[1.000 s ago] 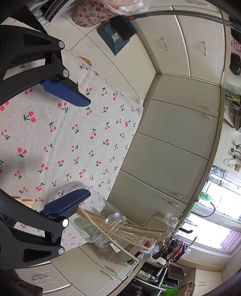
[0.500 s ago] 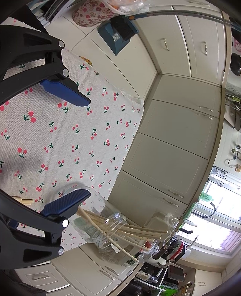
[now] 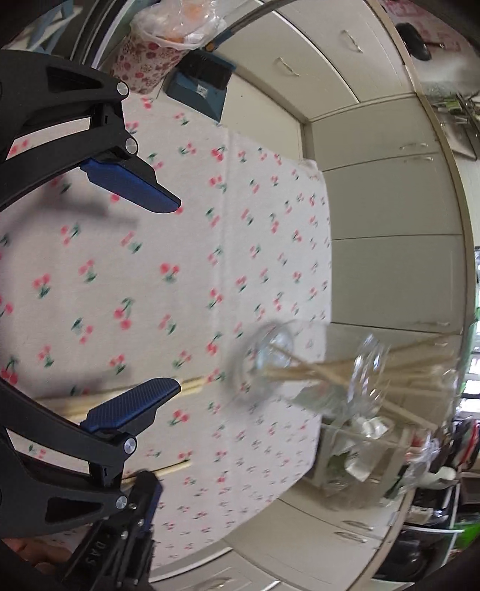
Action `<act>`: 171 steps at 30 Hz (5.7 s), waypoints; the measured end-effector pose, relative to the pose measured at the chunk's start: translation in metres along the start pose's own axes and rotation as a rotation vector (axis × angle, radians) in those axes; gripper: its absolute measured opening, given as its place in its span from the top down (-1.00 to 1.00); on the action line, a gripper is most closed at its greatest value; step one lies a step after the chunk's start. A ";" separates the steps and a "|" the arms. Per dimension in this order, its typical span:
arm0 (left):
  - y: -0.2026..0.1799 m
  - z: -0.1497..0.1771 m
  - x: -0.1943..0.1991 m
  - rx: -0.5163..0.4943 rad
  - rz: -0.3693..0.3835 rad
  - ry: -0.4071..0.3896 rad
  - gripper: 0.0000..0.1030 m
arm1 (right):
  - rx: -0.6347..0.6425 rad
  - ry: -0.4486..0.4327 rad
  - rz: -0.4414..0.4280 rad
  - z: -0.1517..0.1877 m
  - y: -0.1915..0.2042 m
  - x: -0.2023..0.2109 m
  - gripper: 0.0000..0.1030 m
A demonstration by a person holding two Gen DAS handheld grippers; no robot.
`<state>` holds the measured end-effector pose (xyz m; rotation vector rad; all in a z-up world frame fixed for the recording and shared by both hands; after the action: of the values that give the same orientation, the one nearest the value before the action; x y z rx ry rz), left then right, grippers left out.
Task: Organize utensils
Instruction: 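Move the right gripper back to the loose chopsticks and grasp one, then close the left gripper on another loose wooden chopstick, then lift the left gripper's chopstick into the jar and open to release, then carry the right gripper's chopstick over the jar and open to drop it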
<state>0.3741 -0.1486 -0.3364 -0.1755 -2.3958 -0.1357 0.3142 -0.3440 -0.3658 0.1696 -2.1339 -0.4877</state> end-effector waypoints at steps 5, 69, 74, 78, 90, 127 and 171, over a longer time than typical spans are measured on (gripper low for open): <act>-0.015 0.009 0.000 -0.040 -0.022 0.041 -0.69 | -0.014 -0.004 -0.021 0.000 -0.002 0.002 0.87; -0.047 0.000 -0.010 -0.062 0.203 0.248 0.91 | 0.035 -0.013 0.009 -0.008 -0.001 -0.007 0.88; -0.032 -0.053 0.024 0.020 0.235 0.001 0.91 | 0.012 -0.024 0.002 -0.007 -0.002 -0.006 0.88; -0.017 -0.105 0.054 0.104 0.260 -0.225 0.91 | -0.032 -0.028 -0.022 -0.007 -0.007 -0.007 0.88; 0.003 -0.224 0.079 0.299 0.201 -0.638 0.91 | -0.051 -0.037 -0.039 -0.007 -0.009 -0.006 0.88; -0.022 -0.235 -0.012 0.235 0.071 -0.764 0.91 | -0.080 -0.036 -0.053 -0.009 -0.012 -0.006 0.88; 0.062 -0.097 0.018 0.272 -0.043 -0.506 0.10 | -0.114 -0.640 -0.200 -0.140 0.046 0.094 0.89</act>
<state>0.4356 -0.0997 -0.2502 -0.0307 -2.8885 0.2434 0.3772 -0.3695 -0.2042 0.1787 -2.7145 -0.8683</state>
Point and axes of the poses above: each gripper's, at about its wrist camera, not at the fingertips, and x roughly against the way its jaws point, y to its left, z to its underside, the point moved 6 cm from there along -x, roughly the way its jaws point, and after that the axes turned 10 degrees about -y, right-handed, at the moved point
